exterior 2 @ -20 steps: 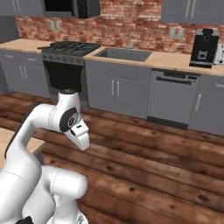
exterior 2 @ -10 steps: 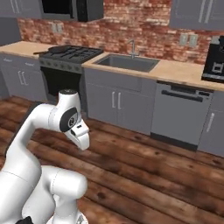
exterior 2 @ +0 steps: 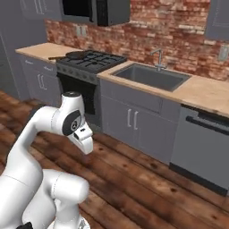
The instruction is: Take the chicken drumsticks from the pan and place one on each plate on the dining counter.
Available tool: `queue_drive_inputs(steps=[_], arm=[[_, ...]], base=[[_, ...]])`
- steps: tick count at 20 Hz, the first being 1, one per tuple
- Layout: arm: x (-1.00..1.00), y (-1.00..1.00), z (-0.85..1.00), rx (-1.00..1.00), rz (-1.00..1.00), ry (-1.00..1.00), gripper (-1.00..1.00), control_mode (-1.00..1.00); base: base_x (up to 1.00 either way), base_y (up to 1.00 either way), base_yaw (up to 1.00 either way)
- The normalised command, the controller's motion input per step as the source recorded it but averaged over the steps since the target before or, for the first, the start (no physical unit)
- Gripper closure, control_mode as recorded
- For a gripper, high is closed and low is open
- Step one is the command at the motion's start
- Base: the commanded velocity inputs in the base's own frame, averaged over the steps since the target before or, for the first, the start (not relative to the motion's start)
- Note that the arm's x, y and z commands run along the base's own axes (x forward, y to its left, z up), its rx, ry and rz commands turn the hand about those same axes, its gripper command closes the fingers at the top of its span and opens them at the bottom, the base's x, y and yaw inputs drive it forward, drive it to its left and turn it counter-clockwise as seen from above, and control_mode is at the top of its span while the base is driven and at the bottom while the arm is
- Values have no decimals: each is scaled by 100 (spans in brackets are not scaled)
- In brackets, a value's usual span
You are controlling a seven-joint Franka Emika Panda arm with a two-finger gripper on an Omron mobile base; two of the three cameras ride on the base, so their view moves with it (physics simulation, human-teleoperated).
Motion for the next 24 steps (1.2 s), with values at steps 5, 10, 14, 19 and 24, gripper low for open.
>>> queue_drive_inputs(steps=[5,10,14,19,24], arm=[[0,0,0,0,0,0,-100,100],[0,0,0,0,0,0,-100,100],[0,0,0,0,0,0,-100,100],[0,0,0,0,0,0,-100,100],[0,0,0,0,0,0,-100,100]], base=[[89,-4,68],[93,-2,62],[95,0,62],[99,0,0],[84,10,-47]])
